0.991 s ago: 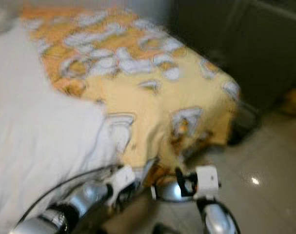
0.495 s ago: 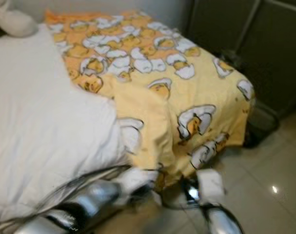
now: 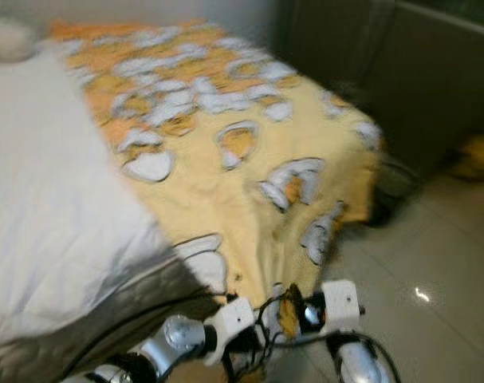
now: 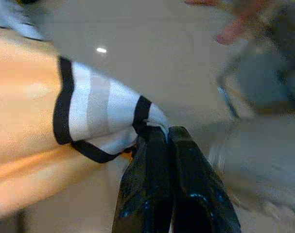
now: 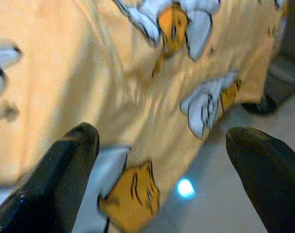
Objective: Clean up the room
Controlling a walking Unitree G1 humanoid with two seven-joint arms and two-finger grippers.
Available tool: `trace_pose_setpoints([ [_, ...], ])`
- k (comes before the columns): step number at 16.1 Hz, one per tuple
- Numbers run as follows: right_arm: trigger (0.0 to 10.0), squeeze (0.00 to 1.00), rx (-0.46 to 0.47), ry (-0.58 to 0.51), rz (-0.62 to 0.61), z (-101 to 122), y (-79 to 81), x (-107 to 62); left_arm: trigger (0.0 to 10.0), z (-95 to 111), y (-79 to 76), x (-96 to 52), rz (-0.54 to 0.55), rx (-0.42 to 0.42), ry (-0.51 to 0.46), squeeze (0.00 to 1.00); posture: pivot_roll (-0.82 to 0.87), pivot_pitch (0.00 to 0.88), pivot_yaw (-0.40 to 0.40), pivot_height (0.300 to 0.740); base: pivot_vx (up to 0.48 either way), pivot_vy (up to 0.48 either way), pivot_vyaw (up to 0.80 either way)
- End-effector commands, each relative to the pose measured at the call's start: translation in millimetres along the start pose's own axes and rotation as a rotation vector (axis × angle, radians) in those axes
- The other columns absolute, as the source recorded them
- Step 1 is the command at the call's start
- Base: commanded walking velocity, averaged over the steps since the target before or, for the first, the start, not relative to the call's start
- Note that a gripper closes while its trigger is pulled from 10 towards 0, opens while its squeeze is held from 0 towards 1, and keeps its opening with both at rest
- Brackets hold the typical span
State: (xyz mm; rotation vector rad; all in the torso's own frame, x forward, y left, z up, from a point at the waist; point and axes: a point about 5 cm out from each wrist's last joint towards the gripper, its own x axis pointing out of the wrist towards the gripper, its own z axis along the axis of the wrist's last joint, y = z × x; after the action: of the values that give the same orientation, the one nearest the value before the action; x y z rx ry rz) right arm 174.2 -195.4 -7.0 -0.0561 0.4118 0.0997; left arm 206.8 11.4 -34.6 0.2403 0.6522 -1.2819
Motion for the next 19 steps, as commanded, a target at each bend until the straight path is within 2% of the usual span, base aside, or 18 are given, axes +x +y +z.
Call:
trace_pose_setpoints([
  [1, 10.0, 0.0, -0.018, -0.017, 0.017, 6.5, -0.8, 6.1, 10.0, 5.9, -16.0, 11.1, -0.101, -0.023, -0.006, 0.0, -0.14, 0.006, -0.051, 0.74, 0.0, 0.0, 0.0],
  [6, 10.0, 0.0, -0.023, -0.008, 0.021, 5.0, -1.6, 6.7, 10.0, -0.3, -21.0, 13.7, -0.099, -0.006, 0.051, 0.0, -0.14, 0.006, -0.051, 0.74, 0.0, 0.0, 0.0],
  [7, 10.0, 0.0, -0.042, -0.029, 0.012, 9.7, -2.9, 9.1, 10.0, -4.7, -17.6, 10.2, -0.089, -0.016, 0.069, 1.0, -0.14, 0.002, -0.052, 0.74, 0.0, 0.0, 0.0],
  [9, 10.0, 0.0, -0.049, -0.063, -0.014, 17.1, -6.1, 11.7, 10.0, -5.9, -11.4, 6.1, -0.065, -0.023, 0.07, 1.0, -0.14, 0.001, -0.048, 0.74, 0.0, 0.0, 0.0],
  [12, 10.0, 0.0, 0.008, -0.173, -0.05, 43.7, -10.0, 17.2, 10.0, 1.2, 25.7, -19.2, 0.084, -0.056, -0.033, 1.0, -0.12, 0.0, -0.04, 0.74, 0.0, 0.0, 0.0],
  [13, 10.0, 0.0, 0.026, -0.22, -0.042, 54.1, -9.3, 17.6, 10.0, 4.6, 41.6, -32.7, 0.159, -0.058, -0.085, 1.0, -0.11, 0.0, -0.038, 0.74, 0.0, 0.0, 0.0],
  [14, 10.0, 0.0, 0.032, -0.236, -0.032, 57.8, -8.7, 17.8, 10.0, 5.7, 47.4, -38.2, 0.193, -0.061, -0.106, 1.0, -0.1, 0.0, -0.035, 0.74, 0.0, 0.0, 0.0],
  [15, 10.0, 0.0, 0.028, -0.27, -0.004, 67.9, -8.2, 18.7, 10.0, 9.9, 64.5, -53.8, 0.32, -0.094, -0.18, 1.0, -0.09, 0.0, -0.033, 0.74, 0.0, 0.0, 0.0],
  [16, 10.0, 0.0, 0.019, -0.291, 0.005, 74.6, -10.3, 20.4, 10.0, 12.1, 75.0, -64.1, 0.409, -0.119, -0.223, 1.0, -0.07, 0.0, -0.026, 0.74, 0.0, 0.0, 0.0],
  [18, 10.0, 0.0, 0.011, -0.373, -0.01, 102.4, -23.1, 32.1, 10.0, 17.2, 111.6, -104.6, 0.767, -0.23, -0.34, 1.0, -0.03, 0.0, -0.014, 0.74, 0.0, 0.0, 0.0],
  [19, 10.0, 0.0, 0.011, -0.373, -0.01, 102.4, -23.1, 32.1, 10.0, 17.2, 111.6, -104.6, 0.767, -0.23, -0.34, 1.0, -0.03, 0.0, -0.014, 0.74, 0.0, 0.0, 0.0],
])
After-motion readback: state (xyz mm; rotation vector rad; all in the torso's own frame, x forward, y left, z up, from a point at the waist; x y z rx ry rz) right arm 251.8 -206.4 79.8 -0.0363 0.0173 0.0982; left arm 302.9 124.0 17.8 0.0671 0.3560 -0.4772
